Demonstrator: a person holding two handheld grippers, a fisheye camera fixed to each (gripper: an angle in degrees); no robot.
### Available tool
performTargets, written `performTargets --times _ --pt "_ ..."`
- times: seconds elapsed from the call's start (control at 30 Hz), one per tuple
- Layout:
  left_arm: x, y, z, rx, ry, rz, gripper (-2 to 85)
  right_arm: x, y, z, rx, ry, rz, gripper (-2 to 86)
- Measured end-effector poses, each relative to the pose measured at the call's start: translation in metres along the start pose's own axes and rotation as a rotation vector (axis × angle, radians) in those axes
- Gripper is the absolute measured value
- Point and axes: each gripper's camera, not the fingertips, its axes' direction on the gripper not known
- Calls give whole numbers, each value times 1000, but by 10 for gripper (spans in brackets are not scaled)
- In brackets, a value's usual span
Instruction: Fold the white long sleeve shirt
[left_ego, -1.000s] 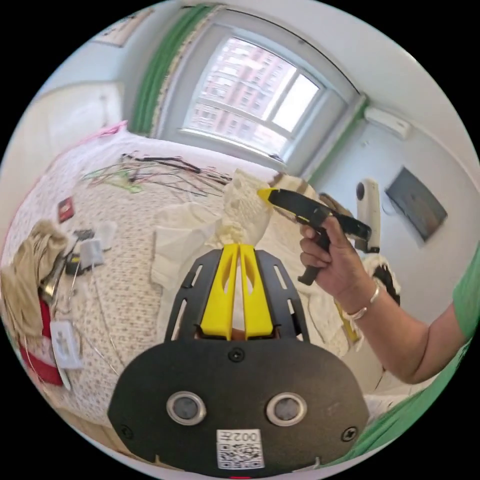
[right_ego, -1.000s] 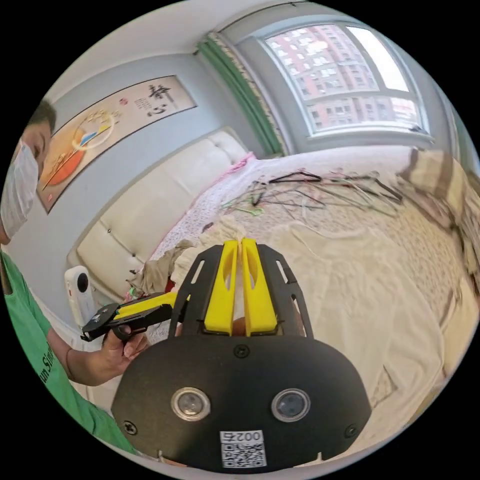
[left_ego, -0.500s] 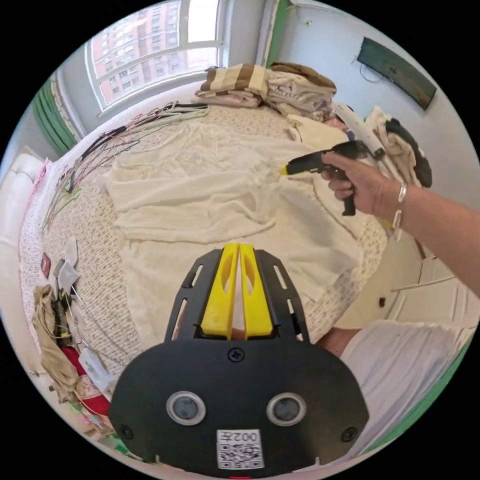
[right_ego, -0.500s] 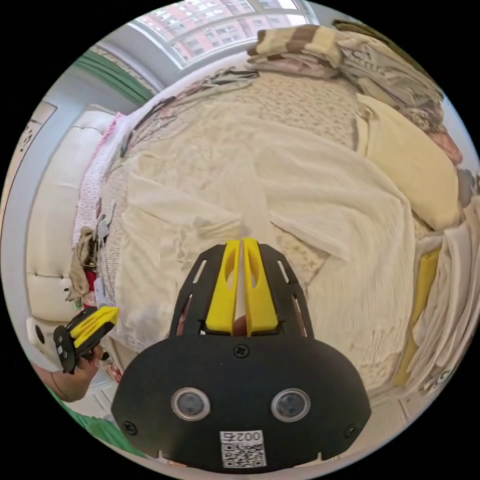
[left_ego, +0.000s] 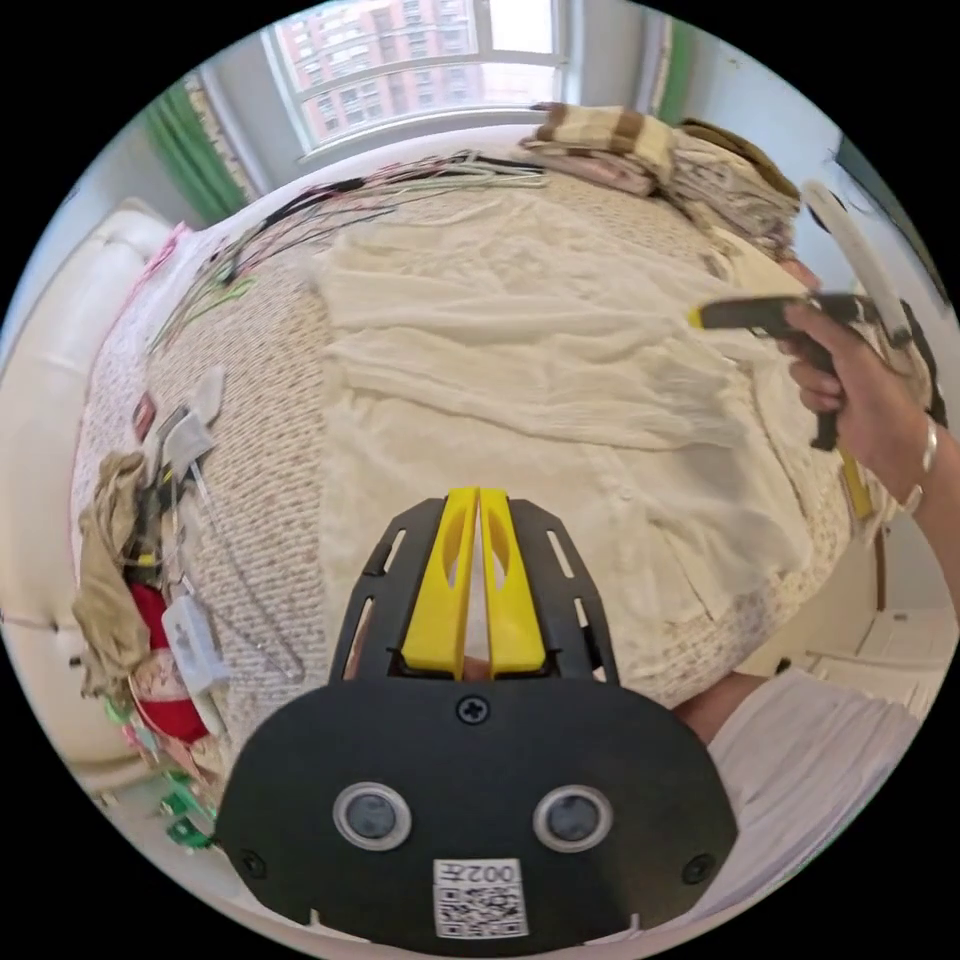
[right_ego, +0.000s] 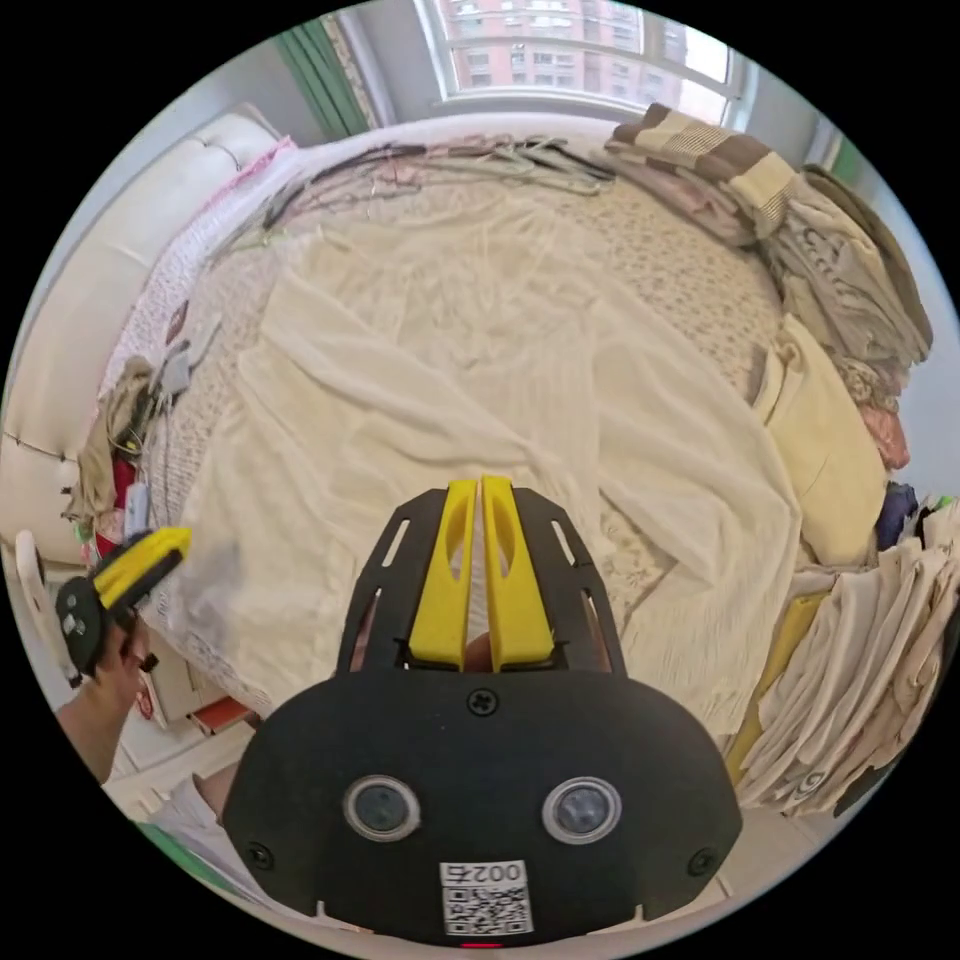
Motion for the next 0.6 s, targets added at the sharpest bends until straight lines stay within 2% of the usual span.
performTargets --times 0.13,0.33,0.43,0.6 --pt "-48 0 15 -47 -50 -132 -9 2 28 55 -169 47 8 -9" --pt "-73 0 27 -76 -114 -109 -9 -3 52 33 -93 120 103 -9" --pt "-82 0 33 -104 -142 -127 -9 -8 47 39 -142 98 141 -9" --pt "-119 2 34 -114 -82 -315 -6 -63 9 -3 86 -20 2 -3"
